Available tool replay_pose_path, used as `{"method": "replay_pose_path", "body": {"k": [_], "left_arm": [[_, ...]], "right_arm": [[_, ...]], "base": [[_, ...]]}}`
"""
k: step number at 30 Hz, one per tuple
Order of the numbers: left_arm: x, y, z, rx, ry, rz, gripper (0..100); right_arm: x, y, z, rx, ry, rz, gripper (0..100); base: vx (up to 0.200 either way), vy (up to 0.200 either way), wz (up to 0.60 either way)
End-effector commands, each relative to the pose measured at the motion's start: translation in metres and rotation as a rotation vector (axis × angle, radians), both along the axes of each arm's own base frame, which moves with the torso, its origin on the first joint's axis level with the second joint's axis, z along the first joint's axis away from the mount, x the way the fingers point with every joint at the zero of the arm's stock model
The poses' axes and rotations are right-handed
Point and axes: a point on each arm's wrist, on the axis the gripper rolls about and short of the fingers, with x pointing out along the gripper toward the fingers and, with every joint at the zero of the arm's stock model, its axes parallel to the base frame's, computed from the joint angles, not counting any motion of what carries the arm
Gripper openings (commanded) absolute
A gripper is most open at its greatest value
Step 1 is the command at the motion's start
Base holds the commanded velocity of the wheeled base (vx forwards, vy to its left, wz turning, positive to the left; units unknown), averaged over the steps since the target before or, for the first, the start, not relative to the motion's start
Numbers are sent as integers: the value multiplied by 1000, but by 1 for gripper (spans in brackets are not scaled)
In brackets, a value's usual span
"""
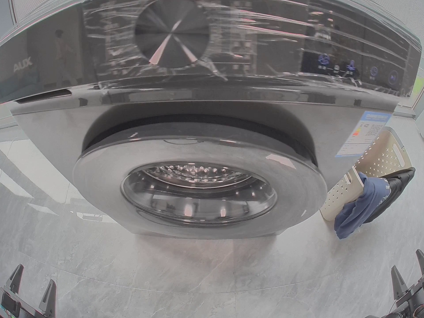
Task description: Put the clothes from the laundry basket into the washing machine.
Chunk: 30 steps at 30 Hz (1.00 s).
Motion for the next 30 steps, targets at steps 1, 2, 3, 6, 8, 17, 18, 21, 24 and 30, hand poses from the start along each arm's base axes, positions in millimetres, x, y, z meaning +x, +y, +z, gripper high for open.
{"method": "replay_pose_path", "body": {"k": [1,2,3,6,8,17,18,21,24,30], "left_arm": [[0,0,-4,0,3,2,100],[0,0,-4,0,3,0,100],[0,0,-4,0,3,2,100],[0,0,-4,0,3,2,100],[0,0,-4,0,3,2,100],[0,0,-4,0,3,2,100],[0,0,-4,-1,3,2,100],[0,0,-4,0,3,0,100],[0,0,-4,0,3,0,100],[0,0,-4,-1,3,-1,100]], "right_arm": [[0,0,-5,1,-1,0,100],[0,0,-5,1,-1,1,100],[0,0,-5,-1,-1,1,100],[0,0,-5,1,-1,0,100],[0,0,-5,-1,-1,1,100],[0,0,-5,1,-1,1,100],[0,0,-5,1,-1,1,100],[0,0,-5,1,-1,0,100],[0,0,-5,1,1,0,100],[0,0,-5,1,-1,0,100]], "base": [[0,0,0],[0,0,0],[0,0,0],[0,0,0],[0,0,0],[0,0,0],[0,0,-600],[0,0,-400],[0,0,0],[-133,133,0]]}}
